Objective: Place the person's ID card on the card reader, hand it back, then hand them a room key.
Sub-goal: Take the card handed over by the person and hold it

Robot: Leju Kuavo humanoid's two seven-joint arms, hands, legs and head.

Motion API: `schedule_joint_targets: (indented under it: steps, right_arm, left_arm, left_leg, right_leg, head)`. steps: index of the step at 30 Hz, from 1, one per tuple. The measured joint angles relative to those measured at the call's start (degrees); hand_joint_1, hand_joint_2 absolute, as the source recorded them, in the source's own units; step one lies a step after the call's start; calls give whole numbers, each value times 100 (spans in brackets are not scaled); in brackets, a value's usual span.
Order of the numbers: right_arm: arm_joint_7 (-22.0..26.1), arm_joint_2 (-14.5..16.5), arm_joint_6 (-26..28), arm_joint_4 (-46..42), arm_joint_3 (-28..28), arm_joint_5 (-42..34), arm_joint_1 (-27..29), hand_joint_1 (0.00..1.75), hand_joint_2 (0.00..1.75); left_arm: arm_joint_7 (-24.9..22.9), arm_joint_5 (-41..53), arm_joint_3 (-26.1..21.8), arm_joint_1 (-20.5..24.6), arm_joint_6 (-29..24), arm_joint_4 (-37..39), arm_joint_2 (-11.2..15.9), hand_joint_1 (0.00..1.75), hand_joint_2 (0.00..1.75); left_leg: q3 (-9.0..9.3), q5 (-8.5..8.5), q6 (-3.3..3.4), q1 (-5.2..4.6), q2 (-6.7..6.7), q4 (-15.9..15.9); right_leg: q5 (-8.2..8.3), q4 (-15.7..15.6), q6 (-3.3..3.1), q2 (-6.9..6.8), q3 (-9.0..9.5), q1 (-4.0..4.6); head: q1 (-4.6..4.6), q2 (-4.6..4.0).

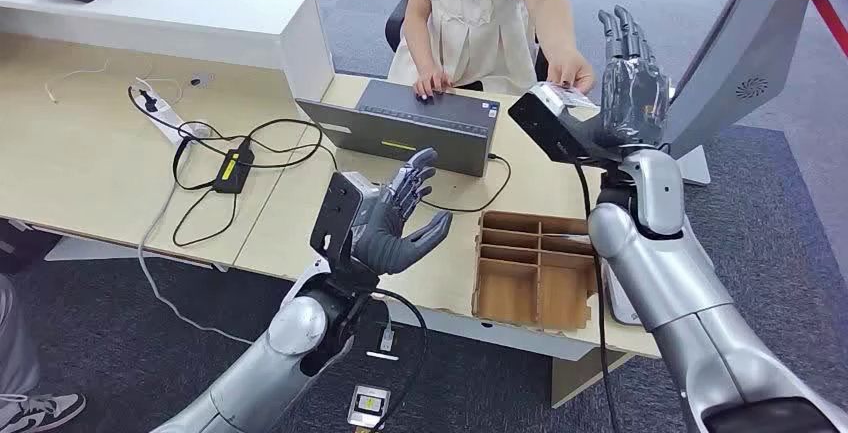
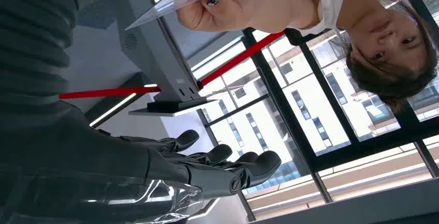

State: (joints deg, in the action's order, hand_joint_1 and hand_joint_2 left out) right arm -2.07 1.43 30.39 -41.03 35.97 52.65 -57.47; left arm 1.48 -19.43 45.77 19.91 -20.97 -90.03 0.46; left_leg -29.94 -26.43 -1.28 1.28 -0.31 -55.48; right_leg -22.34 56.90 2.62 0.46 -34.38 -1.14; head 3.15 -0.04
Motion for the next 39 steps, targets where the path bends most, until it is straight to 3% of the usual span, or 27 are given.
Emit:
schedule_joint_targets:
  steps: [11,12,16,39]
  right_arm:
    - [98,154,119,764,69,-139,-194,0,175]
    - [123,158,144,811,73,-169,-196,7,175]
    - [237,172,256,946,81,-328,-198,170,175]
    - [793,204,597,1166,58,-1078,-218,175,175]
  left_arm:
    - [-8,-45,70,36,66,48,0,0,175]
    - [-7,-47,78,39,64,54,0,0,175]
    - [-6,-64,120,57,18,81,0,0,175]
    - [-57,-70,259,115,64,134,1,0,175]
  left_leg:
    - [2,0,0,-1,1,-2]
    - [2,0,0,-1,1,-2]
    - [2,0,0,-1,1,-2]
    - [2,0,0,-1,1,-2]
  right_leg:
    - [0,0,0,1,-2,0]
    - [1,0,0,2,-2,0]
    - [1,0,0,2,-3,0]
    - [1,0,0,3,-3,0]
  head:
    - [0,0]
    - [0,0]
    - [1,-1]
    - [0,-1]
